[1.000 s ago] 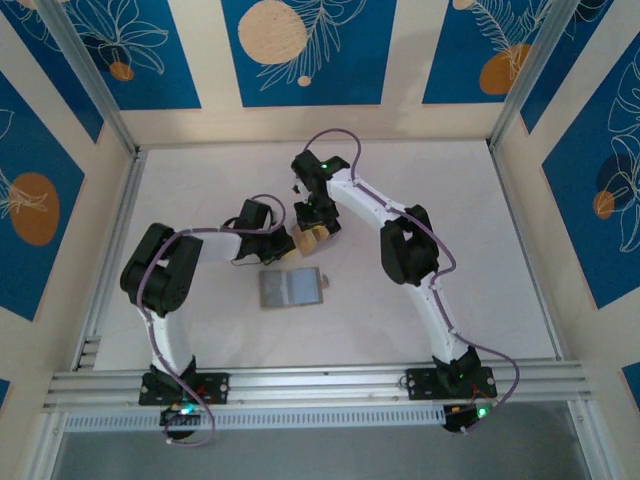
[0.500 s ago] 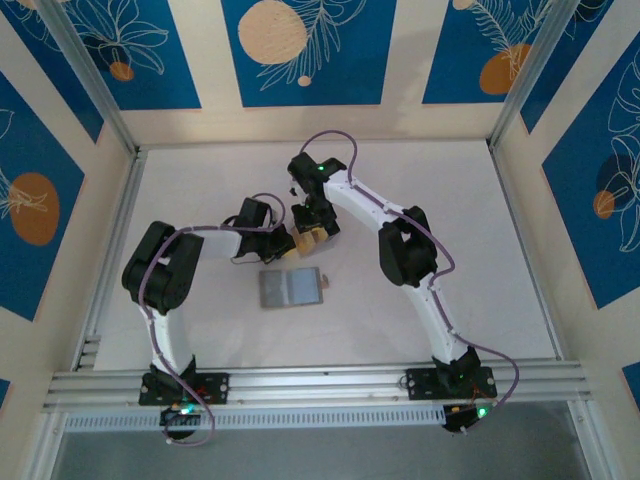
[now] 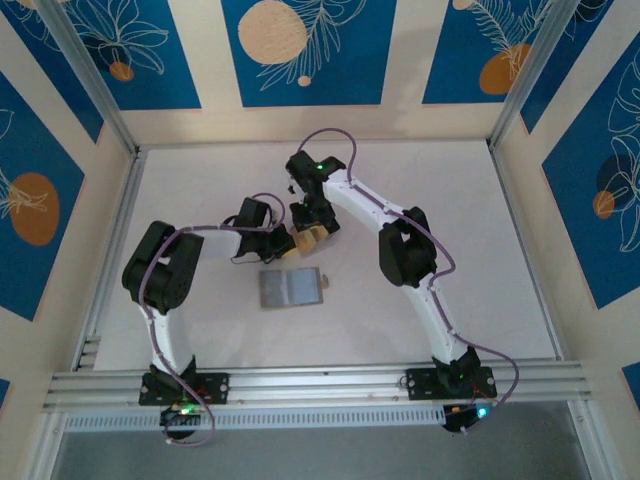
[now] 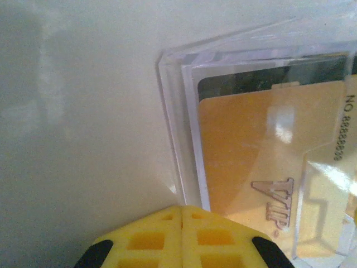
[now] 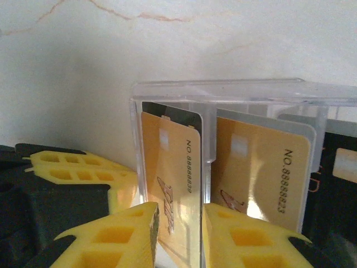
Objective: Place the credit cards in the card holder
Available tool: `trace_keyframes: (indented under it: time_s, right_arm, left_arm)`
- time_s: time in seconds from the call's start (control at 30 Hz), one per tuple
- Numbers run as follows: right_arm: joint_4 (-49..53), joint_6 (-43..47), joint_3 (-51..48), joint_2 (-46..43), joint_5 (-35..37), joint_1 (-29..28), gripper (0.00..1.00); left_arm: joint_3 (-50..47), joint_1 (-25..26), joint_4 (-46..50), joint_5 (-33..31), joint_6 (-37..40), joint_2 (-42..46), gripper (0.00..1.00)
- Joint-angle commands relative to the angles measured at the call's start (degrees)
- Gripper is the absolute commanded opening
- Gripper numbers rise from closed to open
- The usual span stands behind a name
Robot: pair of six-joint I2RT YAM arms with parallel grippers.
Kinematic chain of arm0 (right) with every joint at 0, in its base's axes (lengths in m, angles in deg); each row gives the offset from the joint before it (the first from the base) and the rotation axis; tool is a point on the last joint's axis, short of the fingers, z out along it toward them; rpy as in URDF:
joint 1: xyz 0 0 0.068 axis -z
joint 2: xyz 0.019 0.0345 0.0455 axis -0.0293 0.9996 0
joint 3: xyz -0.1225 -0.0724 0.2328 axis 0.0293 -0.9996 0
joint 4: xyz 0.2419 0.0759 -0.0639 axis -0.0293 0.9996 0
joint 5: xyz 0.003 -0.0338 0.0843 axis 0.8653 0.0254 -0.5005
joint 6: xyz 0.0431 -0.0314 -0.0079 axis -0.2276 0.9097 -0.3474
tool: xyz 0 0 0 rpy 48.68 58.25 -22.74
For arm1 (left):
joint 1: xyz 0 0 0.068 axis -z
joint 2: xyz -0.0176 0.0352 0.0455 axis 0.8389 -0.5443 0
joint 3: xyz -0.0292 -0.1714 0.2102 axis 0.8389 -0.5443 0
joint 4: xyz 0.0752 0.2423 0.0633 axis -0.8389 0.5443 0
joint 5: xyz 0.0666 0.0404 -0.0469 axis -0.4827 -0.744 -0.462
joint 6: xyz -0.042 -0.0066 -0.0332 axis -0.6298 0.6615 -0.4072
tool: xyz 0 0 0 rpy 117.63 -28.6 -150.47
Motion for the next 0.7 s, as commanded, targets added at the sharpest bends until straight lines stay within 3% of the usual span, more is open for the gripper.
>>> trace_keyframes:
  time_s: [0.0, 0.2, 0.67]
  right_arm:
    - [0.63, -0.97, 1.32, -3.2, 3.54, 0.44, 0.31]
    - [-0.03, -1.38, 0.68, -5.56, 7.23, 3.1, 0.33]
    - [-0.03, -0.09, 0.08, -4.96, 4.38, 7.61, 0.34]
  left_arm:
    - [1.14, 0.07, -2.41, -1.61, 0.25, -2.5, 0.06]
    - [1.41, 0.07, -1.91, -1.79, 0.73, -2.41, 0.06]
    - [1.59, 0.09, -1.58, -1.94, 0.69, -2.19, 0.06]
